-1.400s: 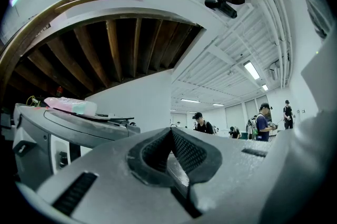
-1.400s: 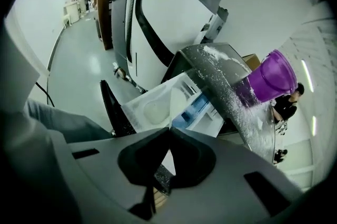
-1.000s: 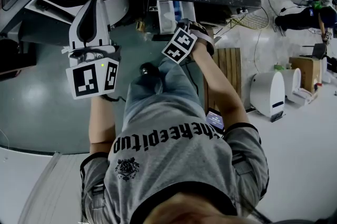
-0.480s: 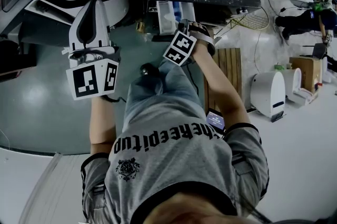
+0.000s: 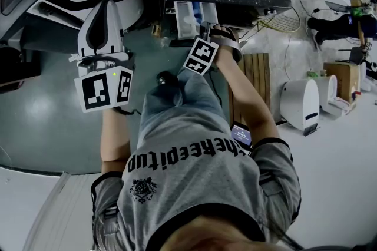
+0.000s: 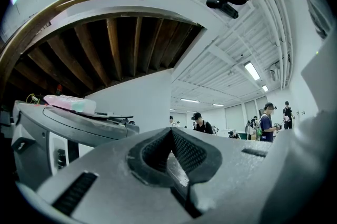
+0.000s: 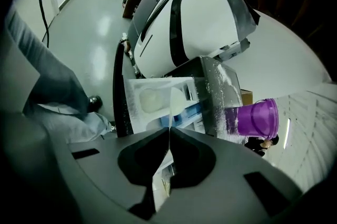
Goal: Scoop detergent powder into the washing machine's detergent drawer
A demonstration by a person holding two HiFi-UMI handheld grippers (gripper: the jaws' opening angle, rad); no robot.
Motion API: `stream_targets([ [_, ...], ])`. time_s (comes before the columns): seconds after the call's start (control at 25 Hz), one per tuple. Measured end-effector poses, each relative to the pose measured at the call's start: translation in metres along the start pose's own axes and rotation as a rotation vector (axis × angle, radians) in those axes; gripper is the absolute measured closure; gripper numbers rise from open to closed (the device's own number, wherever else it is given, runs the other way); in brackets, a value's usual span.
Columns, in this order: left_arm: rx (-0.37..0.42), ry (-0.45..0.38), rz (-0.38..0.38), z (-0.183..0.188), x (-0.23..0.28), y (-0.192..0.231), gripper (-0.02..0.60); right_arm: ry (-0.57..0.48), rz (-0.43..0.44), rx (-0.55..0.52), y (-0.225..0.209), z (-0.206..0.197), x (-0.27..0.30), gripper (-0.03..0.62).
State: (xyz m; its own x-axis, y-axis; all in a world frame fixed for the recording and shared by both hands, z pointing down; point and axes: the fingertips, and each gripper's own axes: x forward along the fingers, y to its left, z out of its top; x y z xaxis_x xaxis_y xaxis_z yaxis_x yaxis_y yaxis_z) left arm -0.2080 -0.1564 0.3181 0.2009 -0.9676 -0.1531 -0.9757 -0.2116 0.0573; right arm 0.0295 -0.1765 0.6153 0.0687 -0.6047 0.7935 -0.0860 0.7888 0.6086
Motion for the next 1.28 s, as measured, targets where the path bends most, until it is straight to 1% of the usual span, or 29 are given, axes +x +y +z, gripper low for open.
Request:
stream_targets([
  [0.2,0.001,-0.004,0.003,0.001,-0.002,0.003,0.578,-0.001,0.007,0.007,0.002,0.001,0.000,0.589],
  [0.36,0.002,-0.003,0.006,0.002,-0.002,0.004,0.578,-0.014,-0.019,0.009,-0.003,0.003,-0.001,0.589],
  [0.48,0.000,-0.006,0.005,0.003,-0.002,0.005,0.578,-0.009,-0.016,-0.005,-0.002,0.003,-0.001,0.589],
  [0.72,0.000,-0.011,-0.017,0.003,-0.001,0.003,0.578,-0.006,-0.024,-0.005,0.000,0.004,-0.003,0.589],
  [0.84,0.003,-0.013,-0.032,0.004,0.003,-0.001,0.578,-0.022,-0.012,0.000,0.002,0.005,-0.004,0.589],
  [0.88,0.004,-0.013,-0.037,0.005,0.004,-0.002,0.578,-0.033,-0.002,0.017,0.003,0.005,-0.005,0.589],
  [0.96,0.007,-0.017,-0.048,0.007,0.006,-0.005,0.578,-0.061,0.030,0.089,0.004,0.007,-0.007,0.589],
  [1.28,0.011,-0.038,-0.083,0.015,0.022,-0.016,0.578,-0.227,0.182,0.506,-0.012,0.016,-0.026,0.589],
])
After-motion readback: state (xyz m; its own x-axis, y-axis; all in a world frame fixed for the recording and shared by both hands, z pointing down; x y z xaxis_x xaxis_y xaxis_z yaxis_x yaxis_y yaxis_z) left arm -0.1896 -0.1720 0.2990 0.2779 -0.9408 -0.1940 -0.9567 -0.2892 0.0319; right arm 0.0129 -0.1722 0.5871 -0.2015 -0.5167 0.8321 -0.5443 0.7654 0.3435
